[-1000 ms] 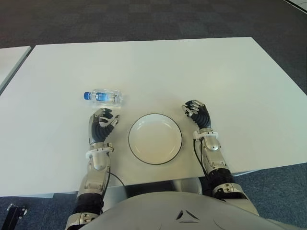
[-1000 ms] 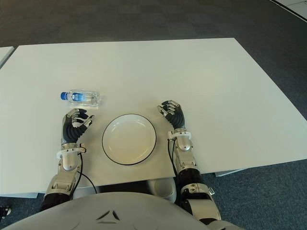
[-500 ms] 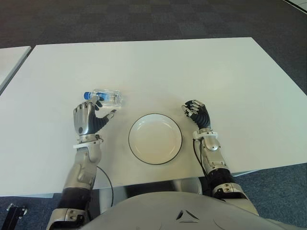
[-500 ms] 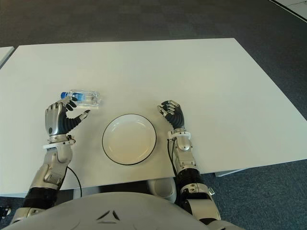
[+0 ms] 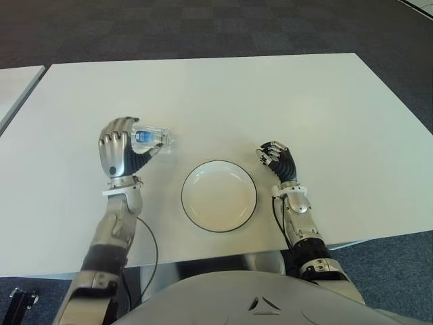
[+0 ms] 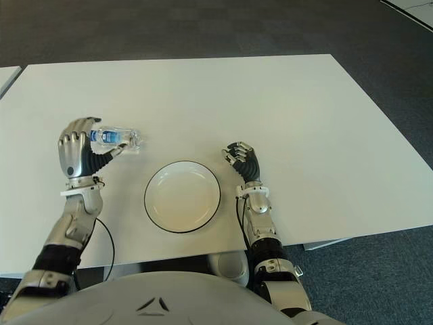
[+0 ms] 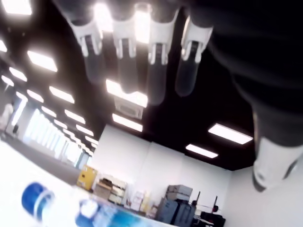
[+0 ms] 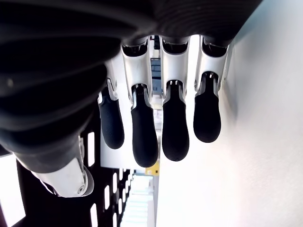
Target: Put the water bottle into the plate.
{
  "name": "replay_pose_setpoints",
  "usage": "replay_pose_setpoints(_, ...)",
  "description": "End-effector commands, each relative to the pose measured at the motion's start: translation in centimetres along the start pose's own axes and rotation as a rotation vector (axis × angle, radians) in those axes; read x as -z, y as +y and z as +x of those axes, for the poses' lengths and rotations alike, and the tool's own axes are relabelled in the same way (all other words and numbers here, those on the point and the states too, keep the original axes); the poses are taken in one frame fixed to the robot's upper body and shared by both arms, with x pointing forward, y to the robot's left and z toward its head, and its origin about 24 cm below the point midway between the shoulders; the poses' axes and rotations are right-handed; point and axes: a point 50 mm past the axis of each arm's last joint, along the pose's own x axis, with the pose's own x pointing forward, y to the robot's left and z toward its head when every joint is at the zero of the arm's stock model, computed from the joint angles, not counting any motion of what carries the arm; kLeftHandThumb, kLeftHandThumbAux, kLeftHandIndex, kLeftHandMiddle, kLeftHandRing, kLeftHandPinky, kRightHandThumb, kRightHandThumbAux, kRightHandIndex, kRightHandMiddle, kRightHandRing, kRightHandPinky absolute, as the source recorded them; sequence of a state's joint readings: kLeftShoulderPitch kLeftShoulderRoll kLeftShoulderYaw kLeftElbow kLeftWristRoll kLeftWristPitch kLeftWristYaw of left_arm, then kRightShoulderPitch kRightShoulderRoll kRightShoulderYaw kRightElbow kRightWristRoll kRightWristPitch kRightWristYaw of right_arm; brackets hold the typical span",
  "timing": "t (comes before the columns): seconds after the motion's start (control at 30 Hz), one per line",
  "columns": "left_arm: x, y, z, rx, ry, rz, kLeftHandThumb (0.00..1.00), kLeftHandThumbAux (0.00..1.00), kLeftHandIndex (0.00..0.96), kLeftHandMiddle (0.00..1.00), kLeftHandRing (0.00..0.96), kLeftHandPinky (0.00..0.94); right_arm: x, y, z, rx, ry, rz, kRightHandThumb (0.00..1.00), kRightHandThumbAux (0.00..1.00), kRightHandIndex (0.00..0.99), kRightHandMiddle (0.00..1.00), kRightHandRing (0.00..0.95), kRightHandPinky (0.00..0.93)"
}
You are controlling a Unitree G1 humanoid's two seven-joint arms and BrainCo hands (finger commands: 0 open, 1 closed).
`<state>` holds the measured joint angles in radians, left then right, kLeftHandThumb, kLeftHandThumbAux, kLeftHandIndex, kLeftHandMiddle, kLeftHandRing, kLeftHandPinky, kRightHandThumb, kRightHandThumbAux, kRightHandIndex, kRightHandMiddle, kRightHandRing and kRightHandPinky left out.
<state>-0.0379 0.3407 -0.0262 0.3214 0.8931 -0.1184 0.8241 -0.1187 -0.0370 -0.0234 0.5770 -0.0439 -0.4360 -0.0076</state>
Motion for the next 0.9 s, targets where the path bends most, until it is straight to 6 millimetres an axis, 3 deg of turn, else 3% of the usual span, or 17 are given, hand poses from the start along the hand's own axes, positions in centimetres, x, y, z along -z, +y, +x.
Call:
replay_pose_setpoints(0.03, 0.5, -0.7, 0.3, 0.007, -0.014, 0.069, 0.653, 0.531, 0.012, 0.008, 0.008, 0.01, 1.1, 0.0, -0.6, 0.008, 0.059, 0.009, 0.706, 0.728, 0.432, 0.604, 0.612, 0.624)
replay_pose_setpoints(0.53, 0.5, -1.9, 2.4, 0.168, -0.004, 0.144, 0.672, 0.326, 0.0, 0.0, 0.0, 0.0, 1.1, 0.1, -0.6, 0.009, 0.056, 0.015, 0.707, 0.727, 0.432, 0.601, 0.614, 0.626)
replay_pose_setpoints(0.7, 2.0, -3.8, 3.0, 0.269, -0.007, 0.224, 0.665, 0.285, 0.0, 0.0, 0.0, 0.0, 1.1, 0.1, -0.6, 0.015, 0.051, 0.021, 0.707, 0.728, 0.432, 0.602, 0.613, 0.622)
replay_pose_setpoints(0.9, 3.0, -4.7, 3.5, 0.348, -0.025, 0.307, 0.707, 0.27, 0.0, 0.0, 0.0, 0.0, 1.1, 0.0, -0.7, 0.018, 0.047, 0.023, 0.706, 0.728, 0.432, 0.601, 0.611, 0.622)
